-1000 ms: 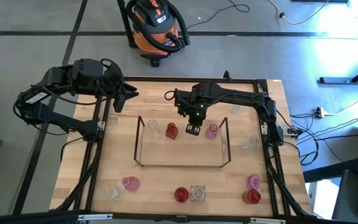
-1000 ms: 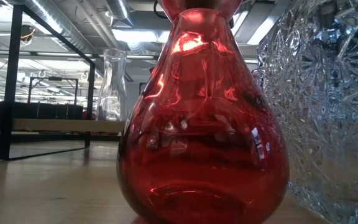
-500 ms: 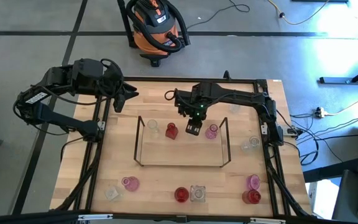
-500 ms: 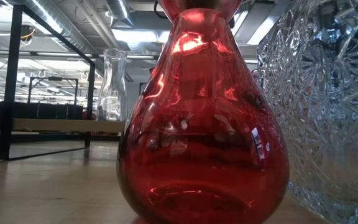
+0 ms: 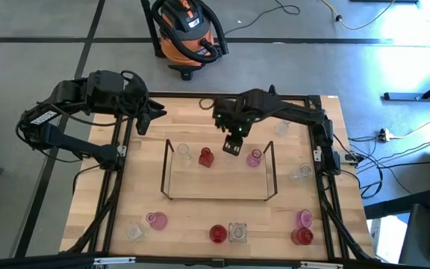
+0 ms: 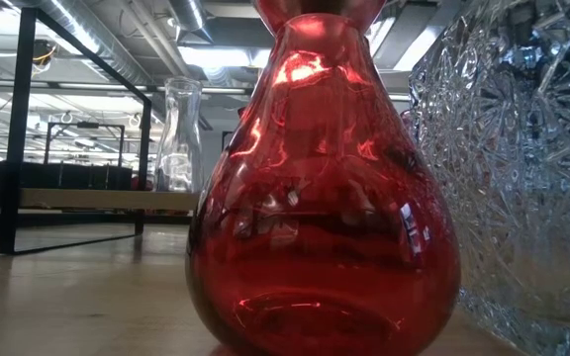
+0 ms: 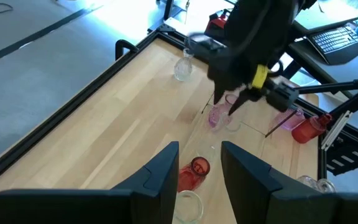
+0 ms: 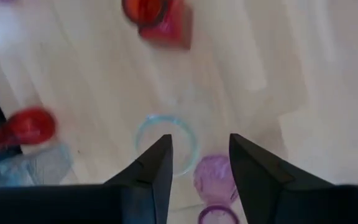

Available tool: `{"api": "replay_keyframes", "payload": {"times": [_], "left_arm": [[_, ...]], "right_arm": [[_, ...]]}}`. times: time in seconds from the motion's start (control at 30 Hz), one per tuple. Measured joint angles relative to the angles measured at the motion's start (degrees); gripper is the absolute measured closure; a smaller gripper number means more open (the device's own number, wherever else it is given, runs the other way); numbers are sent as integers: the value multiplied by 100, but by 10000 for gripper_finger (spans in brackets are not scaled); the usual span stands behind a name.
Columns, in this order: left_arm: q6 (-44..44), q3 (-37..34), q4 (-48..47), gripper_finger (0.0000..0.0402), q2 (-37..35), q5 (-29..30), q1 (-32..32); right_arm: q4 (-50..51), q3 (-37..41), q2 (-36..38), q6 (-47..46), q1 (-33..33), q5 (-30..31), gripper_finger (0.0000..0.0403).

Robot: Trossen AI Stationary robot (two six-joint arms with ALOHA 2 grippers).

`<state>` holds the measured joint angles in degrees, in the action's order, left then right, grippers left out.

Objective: Sort vases onto shelf
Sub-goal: Put the transparent flower vase on the shelf, then put the left purple flower vase on the shelf aligned with the other purple flower vase

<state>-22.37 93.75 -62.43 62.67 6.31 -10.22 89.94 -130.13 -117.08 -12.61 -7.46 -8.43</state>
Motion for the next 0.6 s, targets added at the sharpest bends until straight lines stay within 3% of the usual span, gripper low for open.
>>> {"api": "replay_keyframes", "payload": {"times": [0.2, 0.33, 0.47, 0.6], "left_arm": [[-79, 0, -63, 288, 0, -257, 15], [-561, 0, -834, 288, 0, -810, 295], [-1391, -3, -1864, 288, 0, -1083, 1069], [-2411, -6, -1977, 288, 0, -1219, 2177]], "right_arm": [[9, -354, 210, -89, -260, 501, 262], [12, -338, 400, -97, -432, 533, 262], [10, -338, 466, 26, -501, 591, 262], [5, -332, 464, 175, -543, 639, 262]]}}
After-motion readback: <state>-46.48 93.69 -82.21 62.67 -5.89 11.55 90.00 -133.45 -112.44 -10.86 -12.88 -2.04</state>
